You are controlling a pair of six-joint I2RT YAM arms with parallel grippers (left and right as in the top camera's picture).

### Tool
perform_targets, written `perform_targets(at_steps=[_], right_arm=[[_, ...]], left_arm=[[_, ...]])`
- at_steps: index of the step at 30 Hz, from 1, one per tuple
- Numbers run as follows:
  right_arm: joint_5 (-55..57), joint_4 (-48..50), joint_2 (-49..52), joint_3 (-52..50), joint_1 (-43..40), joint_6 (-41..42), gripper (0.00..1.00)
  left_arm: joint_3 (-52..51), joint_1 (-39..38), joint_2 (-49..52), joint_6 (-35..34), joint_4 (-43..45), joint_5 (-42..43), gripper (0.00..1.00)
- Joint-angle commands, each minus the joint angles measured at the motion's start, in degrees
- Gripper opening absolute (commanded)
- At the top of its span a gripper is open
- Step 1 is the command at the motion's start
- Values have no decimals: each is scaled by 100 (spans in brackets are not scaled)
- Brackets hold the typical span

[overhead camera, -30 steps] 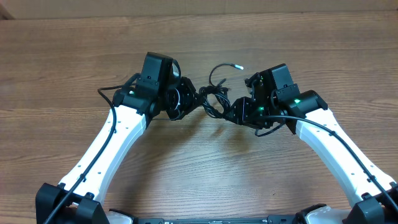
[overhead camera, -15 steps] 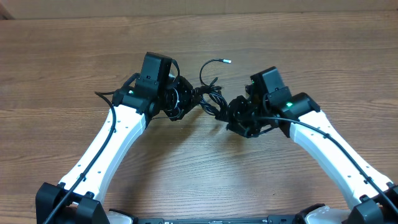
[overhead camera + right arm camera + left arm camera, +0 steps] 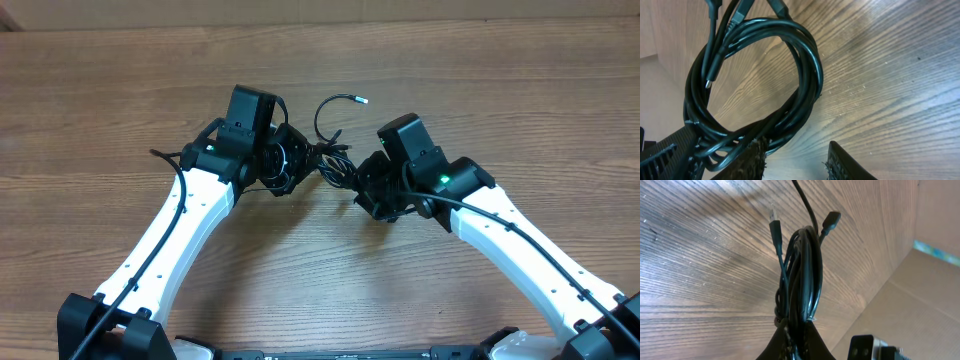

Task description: Untangle cables

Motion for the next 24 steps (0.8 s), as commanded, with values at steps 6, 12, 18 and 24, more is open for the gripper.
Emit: perform_targets(at_steps=[6,12,18,24], right_arm=[[503,254,63,11,431,72,39],[664,885,411,11,391,155,39],[964,962,455,11,37,149,39],[1027,496,457,11,-26,-358,40]], left_arm=[[44,20,17,-787,131,361,4],[44,20,17,-658,404,1095,4],[44,20,17,566,-227,1102,4],[44,20,17,1884,-535,1104,4]])
